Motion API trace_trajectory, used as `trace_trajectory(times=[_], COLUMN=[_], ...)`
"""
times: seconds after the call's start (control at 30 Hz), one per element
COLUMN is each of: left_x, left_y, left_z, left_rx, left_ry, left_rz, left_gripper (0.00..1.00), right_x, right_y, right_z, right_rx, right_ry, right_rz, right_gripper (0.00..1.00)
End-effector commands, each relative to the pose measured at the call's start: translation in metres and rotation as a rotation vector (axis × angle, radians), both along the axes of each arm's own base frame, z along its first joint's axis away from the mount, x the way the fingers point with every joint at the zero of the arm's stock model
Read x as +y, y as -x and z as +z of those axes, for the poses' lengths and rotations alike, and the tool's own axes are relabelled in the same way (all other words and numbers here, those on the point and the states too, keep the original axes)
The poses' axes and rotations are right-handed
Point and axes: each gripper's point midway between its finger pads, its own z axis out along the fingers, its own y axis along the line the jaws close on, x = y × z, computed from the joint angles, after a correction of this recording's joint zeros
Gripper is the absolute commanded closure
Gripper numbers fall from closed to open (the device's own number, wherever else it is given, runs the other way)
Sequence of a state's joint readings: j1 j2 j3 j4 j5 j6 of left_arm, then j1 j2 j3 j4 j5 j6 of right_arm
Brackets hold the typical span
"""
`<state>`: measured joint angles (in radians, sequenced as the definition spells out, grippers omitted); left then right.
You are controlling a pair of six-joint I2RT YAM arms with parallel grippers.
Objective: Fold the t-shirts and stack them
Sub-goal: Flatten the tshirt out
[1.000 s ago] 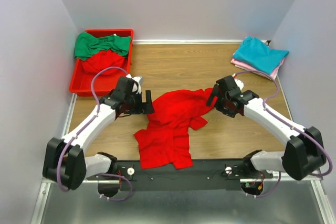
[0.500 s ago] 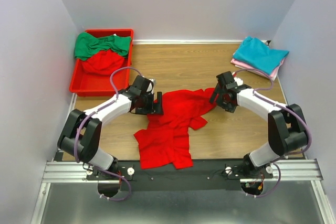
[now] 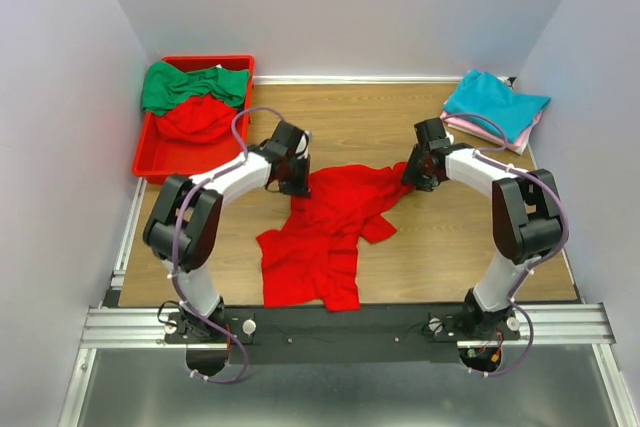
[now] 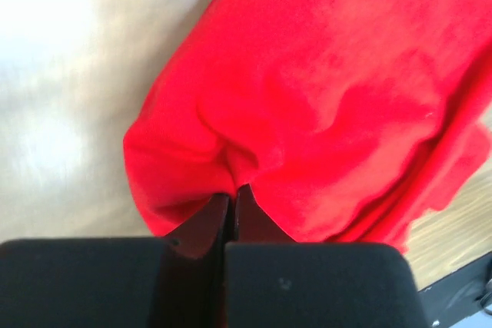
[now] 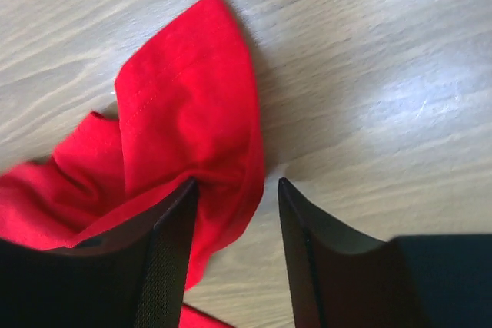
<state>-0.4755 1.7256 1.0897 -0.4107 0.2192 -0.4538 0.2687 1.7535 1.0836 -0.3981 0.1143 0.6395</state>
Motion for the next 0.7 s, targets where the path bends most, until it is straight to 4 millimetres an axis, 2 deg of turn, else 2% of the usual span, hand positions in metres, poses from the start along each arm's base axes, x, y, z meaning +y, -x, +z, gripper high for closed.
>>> trace_trajectory(times=[0.0, 0.03, 0.07, 0.13, 0.17, 0.2, 0.23, 0.27, 0.3, 0.37, 0.4, 0.43, 0.47, 0.5, 0.53, 0.57, 0.6, 0.63, 0.67], left_x=[-0.022, -0.025, -0.033, -0.044, -0.047, -0.051, -0.053, -0.056, -0.058, -0.052, -0.044, -0.038, -0.03, -0.016, 0.004, 0.02, 0.033, 0.052, 0.068], left_y=[-0.049, -0.057, -0.074, -0.098, -0.105, -0.112, -0.118, -0.126, -0.128, -0.129, -0.13, -0.13, -0.128, -0.117, -0.116, -0.103, -0.098, -0.098, -0.083], left_z=[0.035, 0.033, 0.053, 0.07, 0.068, 0.08, 0.075, 0.085, 0.08, 0.081, 0.08, 0.092, 0.096, 0.082, 0.098, 0.081, 0.081, 0.096, 0.078], left_rx=[-0.122, -0.12, -0.164, -0.202, -0.202, -0.23, -0.223, -0.245, -0.234, -0.226, -0.234, -0.262, -0.276, -0.246, -0.278, -0.245, -0.241, -0.274, -0.237], left_ry=[0.016, 0.01, 0.028, 0.041, 0.037, 0.05, 0.045, 0.052, 0.042, 0.014, -0.019, -0.024, -0.036, -0.066, -0.066, -0.084, -0.081, -0.054, -0.075], left_rz=[-0.033, -0.035, -0.034, -0.037, -0.032, -0.033, -0.032, -0.032, -0.034, -0.022, 0.005, 0.025, 0.047, 0.072, 0.135, 0.166, 0.202, 0.261, 0.286], left_gripper=[1.0, 1.0, 1.0, 1.0, 1.0, 1.0, 1.0, 0.97, 0.88, 0.59, 0.39, 0.33, 0.3, 0.27, 0.27, 0.27, 0.26, 0.26, 0.27], right_x=[-0.002, -0.003, -0.008, -0.015, -0.017, -0.019, -0.02, -0.024, -0.026, -0.028, -0.029, -0.03, -0.03, -0.031, -0.031, -0.033, -0.035, -0.039, -0.042], right_y=[-0.007, -0.007, -0.006, -0.002, -0.001, 0.002, 0.004, 0.01, 0.013, 0.019, 0.023, 0.025, 0.027, 0.027, 0.028, 0.029, 0.029, 0.03, 0.029], right_z=[-0.005, -0.006, -0.007, -0.007, -0.004, -0.005, -0.001, -0.001, -0.002, 0.003, 0.002, 0.005, 0.006, 0.007, 0.008, 0.011, 0.012, 0.012, 0.013], right_rx=[0.014, 0.015, 0.02, 0.035, 0.033, 0.044, 0.04, 0.055, 0.062, 0.063, 0.071, 0.069, 0.071, 0.071, 0.068, 0.065, 0.064, 0.067, 0.065], right_ry=[-0.02, -0.021, -0.013, -0.004, -0.002, 0.004, 0.006, 0.016, 0.019, 0.021, 0.022, 0.018, 0.014, 0.011, 0.01, 0.01, 0.012, 0.019, 0.02], right_rz=[0.032, 0.031, 0.022, 0.008, 0.002, -0.002, -0.002, -0.008, -0.01, -0.009, -0.014, -0.024, -0.029, -0.036, -0.039, -0.046, -0.053, -0.066, -0.074], right_gripper=[0.53, 0.61, 0.8, 0.91, 0.92, 0.92, 0.92, 0.92, 0.92, 0.92, 0.92, 0.91, 0.91, 0.9, 0.9, 0.9, 0.9, 0.9, 0.9])
